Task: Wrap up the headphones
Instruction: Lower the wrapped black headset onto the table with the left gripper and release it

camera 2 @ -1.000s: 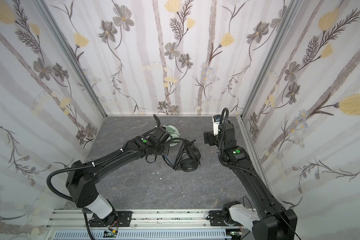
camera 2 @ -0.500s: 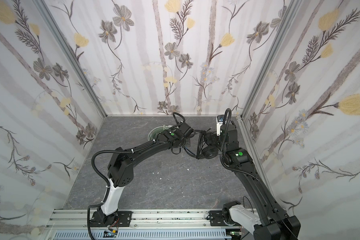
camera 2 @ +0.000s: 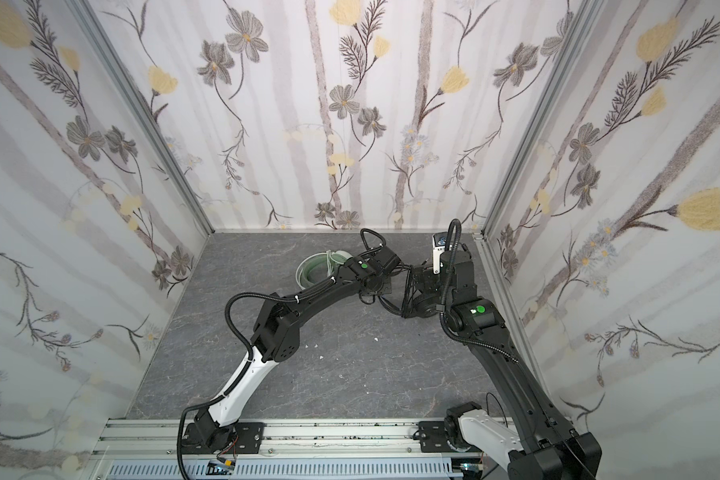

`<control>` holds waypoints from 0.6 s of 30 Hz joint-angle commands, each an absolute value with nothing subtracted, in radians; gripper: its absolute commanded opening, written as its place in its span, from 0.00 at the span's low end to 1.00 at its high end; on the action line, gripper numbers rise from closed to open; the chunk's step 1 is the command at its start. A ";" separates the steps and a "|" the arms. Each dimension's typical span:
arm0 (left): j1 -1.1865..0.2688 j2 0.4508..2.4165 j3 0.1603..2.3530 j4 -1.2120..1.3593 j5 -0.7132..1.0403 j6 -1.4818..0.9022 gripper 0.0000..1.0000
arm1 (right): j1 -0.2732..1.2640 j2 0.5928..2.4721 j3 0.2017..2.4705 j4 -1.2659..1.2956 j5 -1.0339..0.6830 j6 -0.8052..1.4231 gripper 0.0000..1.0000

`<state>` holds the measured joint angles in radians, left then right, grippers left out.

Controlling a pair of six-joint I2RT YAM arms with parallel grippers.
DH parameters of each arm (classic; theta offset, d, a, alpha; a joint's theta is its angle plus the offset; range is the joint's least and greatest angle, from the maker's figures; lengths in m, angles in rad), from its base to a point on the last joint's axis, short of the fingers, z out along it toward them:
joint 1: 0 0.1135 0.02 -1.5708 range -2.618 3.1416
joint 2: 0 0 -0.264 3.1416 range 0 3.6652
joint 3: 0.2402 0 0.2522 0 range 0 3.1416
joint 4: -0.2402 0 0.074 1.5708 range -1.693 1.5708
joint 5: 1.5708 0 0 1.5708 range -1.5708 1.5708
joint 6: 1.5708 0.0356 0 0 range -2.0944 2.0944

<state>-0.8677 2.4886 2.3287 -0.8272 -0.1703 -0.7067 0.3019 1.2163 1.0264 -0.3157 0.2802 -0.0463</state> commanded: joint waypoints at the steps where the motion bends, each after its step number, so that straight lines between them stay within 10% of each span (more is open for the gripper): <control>1: -0.864 2.515 2.351 -0.815 -0.142 -0.736 0.07 | 0.306 1.222 1.025 -0.291 0.285 -0.052 1.00; 18: -0.860 2.537 2.292 -0.751 -0.114 -0.756 0.25 | 0.309 1.225 1.006 -0.279 0.264 -0.043 1.00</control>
<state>-0.8623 2.5374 2.2959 -0.7853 -0.1108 -0.7341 0.3073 1.2236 1.0122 -0.3107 0.2684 -0.0456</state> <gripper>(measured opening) 0.246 0.996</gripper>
